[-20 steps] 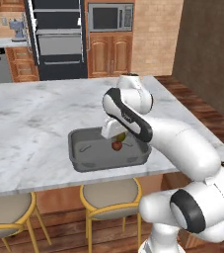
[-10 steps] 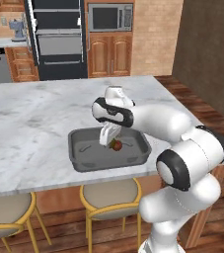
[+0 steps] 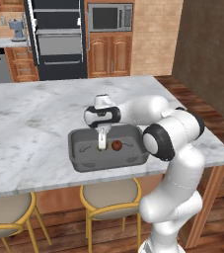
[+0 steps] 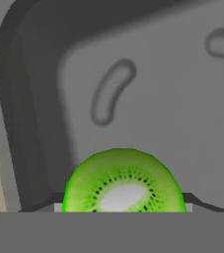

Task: Place the cold items (kiwi and apple) from the fridge in one tupperware on the dining counter. Place the warm items (kebab skewer and hot dog) in the stove area in another tupperware.

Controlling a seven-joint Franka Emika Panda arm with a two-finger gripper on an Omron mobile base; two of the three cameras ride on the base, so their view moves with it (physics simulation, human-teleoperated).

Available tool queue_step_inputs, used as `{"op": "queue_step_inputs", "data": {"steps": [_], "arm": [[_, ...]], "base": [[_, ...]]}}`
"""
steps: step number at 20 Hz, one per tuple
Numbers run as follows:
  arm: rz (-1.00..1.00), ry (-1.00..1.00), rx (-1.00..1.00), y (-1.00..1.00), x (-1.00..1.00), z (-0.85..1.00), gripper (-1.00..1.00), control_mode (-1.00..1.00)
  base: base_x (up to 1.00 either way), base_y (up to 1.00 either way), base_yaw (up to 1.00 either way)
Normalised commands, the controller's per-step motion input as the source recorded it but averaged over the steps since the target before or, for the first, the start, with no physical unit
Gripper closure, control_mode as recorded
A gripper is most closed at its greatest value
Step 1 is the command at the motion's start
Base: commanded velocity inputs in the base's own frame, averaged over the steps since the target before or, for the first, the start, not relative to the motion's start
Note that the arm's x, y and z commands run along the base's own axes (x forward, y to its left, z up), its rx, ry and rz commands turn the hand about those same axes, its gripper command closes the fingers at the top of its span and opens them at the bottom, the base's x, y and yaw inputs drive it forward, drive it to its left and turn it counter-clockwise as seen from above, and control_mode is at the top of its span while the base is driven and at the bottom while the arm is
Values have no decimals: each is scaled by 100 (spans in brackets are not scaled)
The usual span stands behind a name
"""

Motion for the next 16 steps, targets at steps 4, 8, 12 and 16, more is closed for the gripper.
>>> {"op": "queue_step_inputs", "data": {"steps": [4, 8, 12, 16], "arm": [[28, 0, 0, 12, 49, -49, 100, -100], [27, 0, 0, 12, 47, -47, 100, -100], [27, 0, 0, 13, 48, -45, 100, -100], [24, 0, 0, 14, 39, -48, -100, -100]], "base": [[0, 0, 0], [0, 0, 0], [0, 0, 0], [0, 0, 0]]}}
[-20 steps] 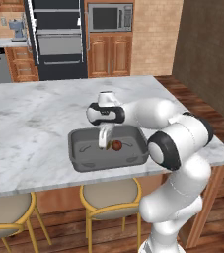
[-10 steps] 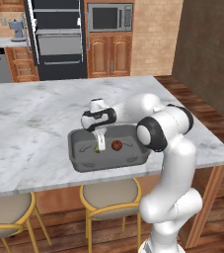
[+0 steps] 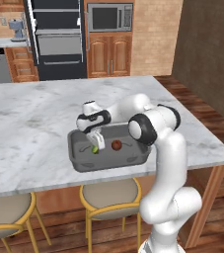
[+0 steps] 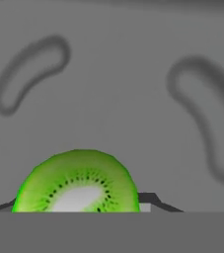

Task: Place the cold items (kiwi and apple) from the fridge in one tupperware on the dining counter. Place the warm items (kebab skewer and hot dog) in the stove area in another tupperware.

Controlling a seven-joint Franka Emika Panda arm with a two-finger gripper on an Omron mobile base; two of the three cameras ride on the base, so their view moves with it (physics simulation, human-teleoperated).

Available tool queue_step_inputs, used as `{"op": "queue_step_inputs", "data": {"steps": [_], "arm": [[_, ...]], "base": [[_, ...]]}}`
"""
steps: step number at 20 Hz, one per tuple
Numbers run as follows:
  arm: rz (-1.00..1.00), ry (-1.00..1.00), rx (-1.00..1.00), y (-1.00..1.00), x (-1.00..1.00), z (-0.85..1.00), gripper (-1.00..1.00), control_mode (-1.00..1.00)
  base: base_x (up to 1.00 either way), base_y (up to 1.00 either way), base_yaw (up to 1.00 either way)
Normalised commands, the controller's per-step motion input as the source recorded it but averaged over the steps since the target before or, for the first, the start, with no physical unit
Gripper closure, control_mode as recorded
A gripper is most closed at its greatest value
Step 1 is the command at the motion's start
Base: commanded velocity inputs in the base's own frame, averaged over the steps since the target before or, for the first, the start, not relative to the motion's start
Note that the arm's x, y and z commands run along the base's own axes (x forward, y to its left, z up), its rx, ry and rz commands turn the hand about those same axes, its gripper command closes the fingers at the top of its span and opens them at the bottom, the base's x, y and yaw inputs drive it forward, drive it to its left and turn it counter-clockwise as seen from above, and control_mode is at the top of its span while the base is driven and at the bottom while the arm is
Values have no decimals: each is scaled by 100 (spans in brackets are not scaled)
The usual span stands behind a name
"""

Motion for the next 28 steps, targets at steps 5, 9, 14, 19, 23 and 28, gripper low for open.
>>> {"op": "queue_step_inputs", "data": {"steps": [5, 9, 14, 19, 23, 28], "arm": [[5, -8, 0, 6, 5, -44, -100, -100], [0, -32, 6, 0, -26, -11, -100, -100], [-2, -42, 6, -5, -46, 7, -100, -100], [-25, -3, 5, -11, -19, 39, -100, -100], [-22, 18, 24, -21, 0, 89, -100, -100], [-27, 23, 9, -10, 0, 93, -100, -100]], "base": [[0, 0, 0], [0, 0, 0], [0, 0, 0], [0, 0, 0], [0, 0, 0], [0, 0, 0]]}}
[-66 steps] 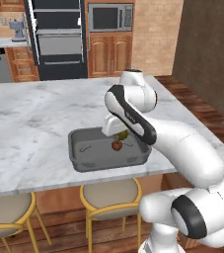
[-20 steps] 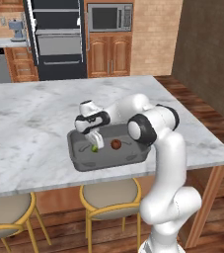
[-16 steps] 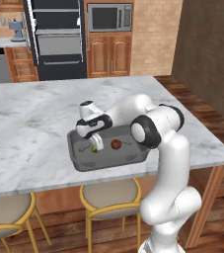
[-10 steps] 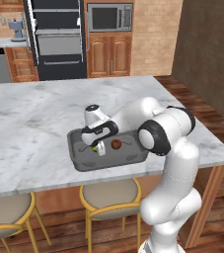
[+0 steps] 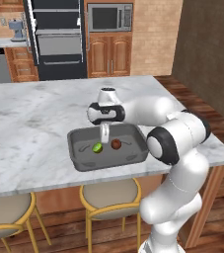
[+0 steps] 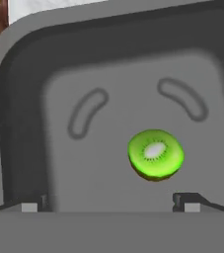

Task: Place the cold items (kiwi and apple) from the fridge in one tupperware on the dining counter. Place the warm items (kebab skewer and hot dog) in the stove area in another tupperware.

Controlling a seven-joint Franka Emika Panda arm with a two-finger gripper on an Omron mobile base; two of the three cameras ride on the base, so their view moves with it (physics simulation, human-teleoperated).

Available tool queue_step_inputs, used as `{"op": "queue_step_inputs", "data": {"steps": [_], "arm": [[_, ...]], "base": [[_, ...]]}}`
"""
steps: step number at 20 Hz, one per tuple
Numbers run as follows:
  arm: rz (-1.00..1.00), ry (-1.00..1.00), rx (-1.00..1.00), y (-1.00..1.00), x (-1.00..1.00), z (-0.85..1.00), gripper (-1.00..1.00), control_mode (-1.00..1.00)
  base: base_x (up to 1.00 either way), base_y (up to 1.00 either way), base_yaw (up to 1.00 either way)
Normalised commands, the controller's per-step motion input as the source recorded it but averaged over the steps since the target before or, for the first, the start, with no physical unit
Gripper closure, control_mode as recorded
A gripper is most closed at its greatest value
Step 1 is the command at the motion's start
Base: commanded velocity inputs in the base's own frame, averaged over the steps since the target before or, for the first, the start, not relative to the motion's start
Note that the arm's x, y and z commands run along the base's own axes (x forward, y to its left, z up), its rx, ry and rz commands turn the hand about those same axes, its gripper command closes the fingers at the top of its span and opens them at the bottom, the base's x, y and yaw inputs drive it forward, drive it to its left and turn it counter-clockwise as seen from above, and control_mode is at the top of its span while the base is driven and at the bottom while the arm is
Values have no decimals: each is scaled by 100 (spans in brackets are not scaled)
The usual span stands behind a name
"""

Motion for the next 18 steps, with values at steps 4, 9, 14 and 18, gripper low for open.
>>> {"op": "queue_step_inputs", "data": {"steps": [4, 9, 14, 18], "arm": [[-43, 0, 0, -1, -25, 60, -100, -100], [-61, 0, 0, -2, -60, 52, -100, -100], [-56, -1, 0, -12, -61, 57, -100, -100], [-63, -34, 0, -30, -88, 37, -100, -100]], "base": [[0, 0, 0], [0, 0, 0], [0, 0, 0], [0, 0, 0]]}}
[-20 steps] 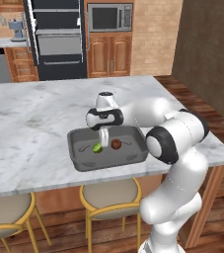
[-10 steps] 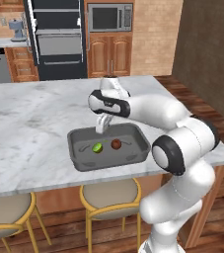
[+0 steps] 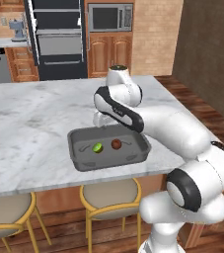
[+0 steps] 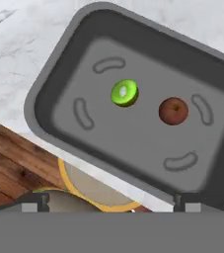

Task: Place the cold items (kiwi and apple) from the fridge in one tupperware on the dining counter. Place the warm items (kebab skewer and hot dog) in the stove area in another tupperware.

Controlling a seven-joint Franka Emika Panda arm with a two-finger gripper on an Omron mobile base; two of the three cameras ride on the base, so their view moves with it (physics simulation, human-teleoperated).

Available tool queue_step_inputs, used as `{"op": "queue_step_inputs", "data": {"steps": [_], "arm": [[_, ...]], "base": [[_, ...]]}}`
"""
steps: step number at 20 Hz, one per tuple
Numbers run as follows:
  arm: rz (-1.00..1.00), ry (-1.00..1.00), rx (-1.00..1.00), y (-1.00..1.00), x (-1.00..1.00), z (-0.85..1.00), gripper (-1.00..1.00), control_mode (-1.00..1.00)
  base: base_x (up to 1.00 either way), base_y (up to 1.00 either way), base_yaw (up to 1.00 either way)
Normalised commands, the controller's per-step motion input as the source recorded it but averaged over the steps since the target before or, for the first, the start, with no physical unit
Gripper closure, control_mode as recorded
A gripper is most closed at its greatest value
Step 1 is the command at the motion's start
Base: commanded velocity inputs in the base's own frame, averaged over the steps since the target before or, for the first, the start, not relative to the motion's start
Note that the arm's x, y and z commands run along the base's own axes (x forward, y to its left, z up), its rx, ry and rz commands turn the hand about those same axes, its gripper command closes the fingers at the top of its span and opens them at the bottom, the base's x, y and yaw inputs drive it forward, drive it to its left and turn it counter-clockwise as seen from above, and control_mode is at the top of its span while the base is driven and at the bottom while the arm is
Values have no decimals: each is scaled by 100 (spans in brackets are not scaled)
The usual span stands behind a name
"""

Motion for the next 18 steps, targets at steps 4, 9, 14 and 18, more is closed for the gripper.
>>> {"op": "queue_step_inputs", "data": {"steps": [4, 9, 14, 18], "arm": [[-59, -74, 5, -35, -100, 22, -100, -100], [-37, -50, 8, -37, -91, 39, -100, -100], [-26, 0, 5, -38, -56, 65, -100, -100], [-9, 5, 0, -29, -52, 47, -100, -100]], "base": [[0, 0, 0], [0, 0, 0], [0, 0, 0], [0, 0, 0]]}}
